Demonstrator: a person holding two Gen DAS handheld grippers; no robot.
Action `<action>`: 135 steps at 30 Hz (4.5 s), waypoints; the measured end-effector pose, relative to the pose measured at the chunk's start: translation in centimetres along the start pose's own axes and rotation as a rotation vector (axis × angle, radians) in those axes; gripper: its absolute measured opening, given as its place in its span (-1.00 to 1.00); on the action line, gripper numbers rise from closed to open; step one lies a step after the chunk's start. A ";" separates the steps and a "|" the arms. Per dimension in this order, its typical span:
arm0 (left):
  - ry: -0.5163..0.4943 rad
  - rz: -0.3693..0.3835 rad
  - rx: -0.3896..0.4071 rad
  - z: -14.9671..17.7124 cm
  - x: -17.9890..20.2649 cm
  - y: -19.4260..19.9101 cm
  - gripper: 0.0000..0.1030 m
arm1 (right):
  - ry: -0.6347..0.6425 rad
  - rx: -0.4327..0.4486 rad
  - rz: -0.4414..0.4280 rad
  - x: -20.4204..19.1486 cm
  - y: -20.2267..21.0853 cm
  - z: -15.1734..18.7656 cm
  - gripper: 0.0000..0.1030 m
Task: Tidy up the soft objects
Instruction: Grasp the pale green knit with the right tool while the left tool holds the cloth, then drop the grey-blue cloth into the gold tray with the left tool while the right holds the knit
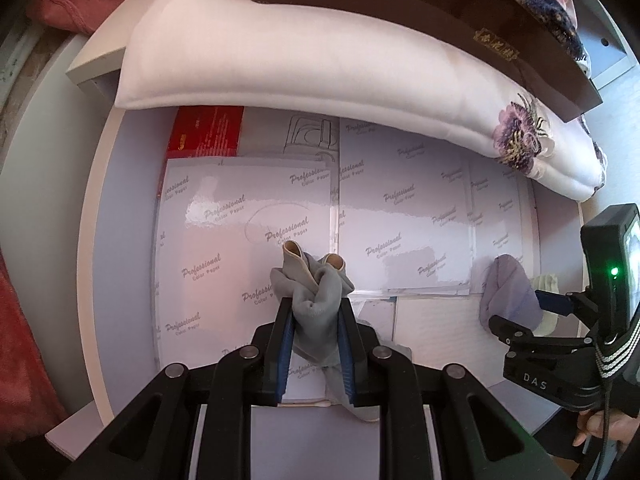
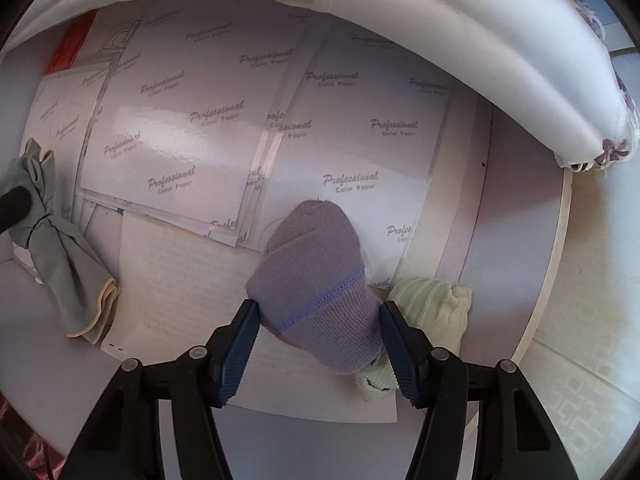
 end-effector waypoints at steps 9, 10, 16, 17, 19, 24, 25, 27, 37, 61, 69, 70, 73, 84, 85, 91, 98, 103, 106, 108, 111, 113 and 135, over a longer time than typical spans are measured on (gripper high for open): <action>0.005 -0.006 -0.005 0.1 -0.3 0.1 -0.62 | -0.019 0.039 -0.066 -1.0 1.3 0.2 0.11; 0.007 -0.005 -0.006 0.1 -0.3 0.1 -0.62 | -0.023 0.050 -0.110 -1.5 1.5 0.1 0.11; 0.010 -0.010 -0.009 0.0 -0.3 0.0 -0.62 | -0.075 0.090 -0.421 -4.4 3.1 -0.3 0.22; 0.012 -0.010 -0.009 0.0 -0.3 0.0 -0.62 | -0.082 0.092 -0.449 -4.6 3.3 -0.3 0.26; 0.017 -0.011 -0.009 0.1 -0.4 -0.2 -0.62 | -0.074 0.129 -0.412 -4.7 4.3 -0.4 0.41; 0.029 -0.004 -0.009 0.0 -0.5 -0.1 -0.62 | -0.069 0.140 -0.232 -3.0 5.6 -0.2 0.41; 0.030 -0.003 -0.009 0.0 -0.5 -0.1 -0.62 | -0.048 0.122 -0.155 -2.5 5.8 0.0 0.41; 0.033 0.001 -0.008 0.0 -0.7 0.0 -0.62 | -0.029 0.090 -0.090 -1.7 5.7 0.1 0.41; 0.029 0.015 -0.014 -0.1 -1.0 0.2 -0.62 | -0.022 -0.060 0.081 0.9 3.2 1.6 0.40; 0.024 0.000 -0.020 -0.1 -0.7 -0.6 -0.62 | -0.032 -0.050 -0.003 0.4 0.4 1.6 -0.10; 0.020 -0.010 0.009 0.1 -0.7 0.1 -0.62 | -0.060 -0.060 -0.155 -3.4 -1.6 3.1 -0.09; 0.022 -0.009 0.016 0.2 -0.7 0.4 -0.62 | -0.057 -0.047 -0.139 -3.6 -1.8 3.1 -0.08; 0.015 -0.012 0.046 0.2 -0.7 1.2 -0.62 | -0.068 -0.023 -0.130 -3.6 -2.3 3.3 -0.07; 0.008 -0.002 0.174 -1.1 -0.9 6.1 -0.64 | -0.041 -0.015 -0.103 -4.8 -2.4 3.2 -0.02; 0.009 0.002 0.185 -1.3 -1.1 6.6 -0.64 | -0.033 -0.015 -0.097 -5.0 -2.4 3.2 -0.02; 0.000 0.006 0.248 -1.7 -0.8 9.1 -0.64 | -0.018 -0.014 -0.087 -6.2 -2.6 3.1 -0.01; 0.021 0.041 0.304 -2.1 -1.1 11.9 -0.65 | -0.009 -0.011 -0.078 -7.2 -2.6 3.2 -0.01; 0.041 0.077 0.355 -3.5 -1.5 14.7 -0.65 | -0.004 -0.009 -0.074 -7.9 -3.2 3.3 -0.01; 0.058 0.117 0.392 -4.9 -1.8 17.2 -0.65 | -0.005 -0.009 -0.075 -8.1 -2.6 3.4 -0.01; 0.073 0.150 0.415 -5.9 -2.1 18.7 -0.65 | -0.004 -0.009 -0.076 -8.1 -2.7 3.4 -0.01; 0.082 0.192 0.451 -7.5 -2.0 21.0 -0.65 | -0.001 -0.009 -0.074 -8.2 -2.6 3.4 0.00; 0.087 0.216 0.468 -8.7 -1.7 22.0 -0.65 | 0.001 -0.009 -0.072 -8.4 -2.5 3.4 0.00; 0.156 0.087 0.307 -16.0 -0.3 10.6 -0.64 | 0.023 -0.014 -0.051 -8.9 -2.6 3.1 0.02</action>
Point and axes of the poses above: each gripper's, at about its wrist camera, not at the fingertips, and y roughly against the way its jaws point, x to its right, z to its underside, the point moved 5 cm from there along -y, roughly the way its jaws point, and after that the axes turned 9 degrees about -z, right-handed, at the moved point
